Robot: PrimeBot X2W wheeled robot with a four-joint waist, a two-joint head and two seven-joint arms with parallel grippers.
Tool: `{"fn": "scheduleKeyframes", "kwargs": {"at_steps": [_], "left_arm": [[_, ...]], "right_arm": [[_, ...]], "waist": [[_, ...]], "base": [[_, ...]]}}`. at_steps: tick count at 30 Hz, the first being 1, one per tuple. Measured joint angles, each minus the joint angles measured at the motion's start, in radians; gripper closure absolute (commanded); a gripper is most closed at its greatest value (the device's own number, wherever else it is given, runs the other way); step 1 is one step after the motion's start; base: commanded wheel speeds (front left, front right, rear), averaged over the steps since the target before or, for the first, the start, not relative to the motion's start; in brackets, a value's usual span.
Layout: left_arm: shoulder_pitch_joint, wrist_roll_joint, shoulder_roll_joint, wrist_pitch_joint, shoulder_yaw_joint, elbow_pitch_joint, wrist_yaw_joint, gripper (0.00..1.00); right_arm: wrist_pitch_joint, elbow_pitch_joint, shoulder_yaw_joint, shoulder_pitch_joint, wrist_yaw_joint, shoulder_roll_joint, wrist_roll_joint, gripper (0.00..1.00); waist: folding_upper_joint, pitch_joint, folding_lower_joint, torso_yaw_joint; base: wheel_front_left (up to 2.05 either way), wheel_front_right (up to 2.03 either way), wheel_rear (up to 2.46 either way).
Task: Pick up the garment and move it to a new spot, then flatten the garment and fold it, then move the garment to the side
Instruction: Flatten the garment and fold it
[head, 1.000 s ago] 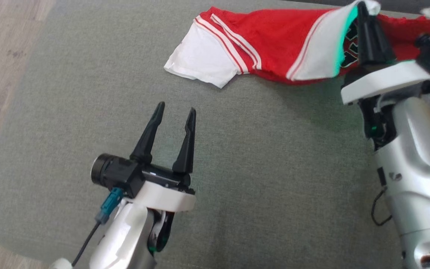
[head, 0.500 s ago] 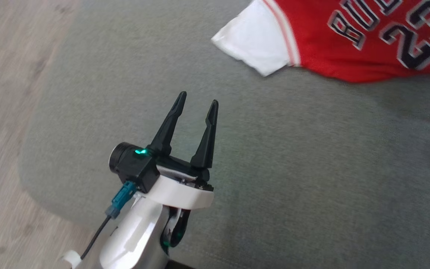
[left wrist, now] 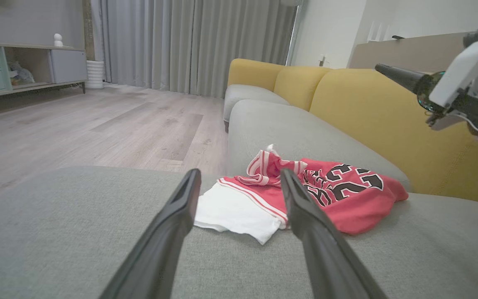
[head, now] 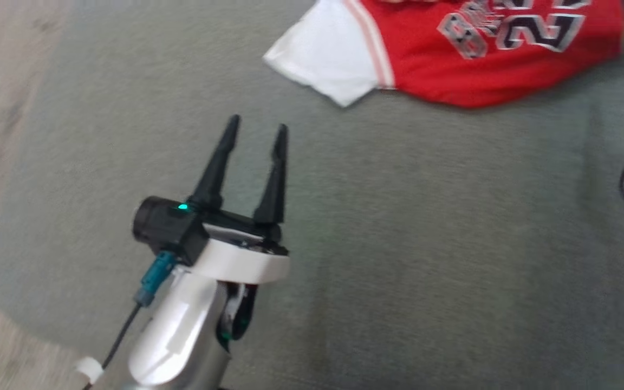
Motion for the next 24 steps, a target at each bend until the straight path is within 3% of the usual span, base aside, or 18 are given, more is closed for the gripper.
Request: {"fn": "scheduleKeyframes", "kwargs": {"at_steps": [8, 17, 24], "left_arm": [[0.003, 0.066, 0.002, 0.000, 0.143, 0.020, -0.027, 0.00], [0.046, 0.111, 0.004, -0.001, 0.239, 0.036, -0.061, 0.00], [0.076, 0.129, 0.004, -0.001, 0.281, 0.059, -0.078, 0.00]], "right_arm": [[-0.047, -0.236, -0.029, 0.321, 0.000, 0.018, 0.054, 0.00], [-0.048, -0.635, -0.175, 0.832, 0.000, 0.176, -0.014, 0.00], [-0.048, -0.776, -0.185, 1.041, 0.000, 0.206, -0.002, 0.00]], "waist": [[0.0000, -0.055, 0.0000, -0.154], [0.0000, -0.136, -0.0002, -0.301], [0.0000, -0.175, -0.0003, -0.369]], "base": [[0.00, 0.00, 0.00], [0.00, 0.00, 0.00], [0.00, 0.00, 0.00]]}}
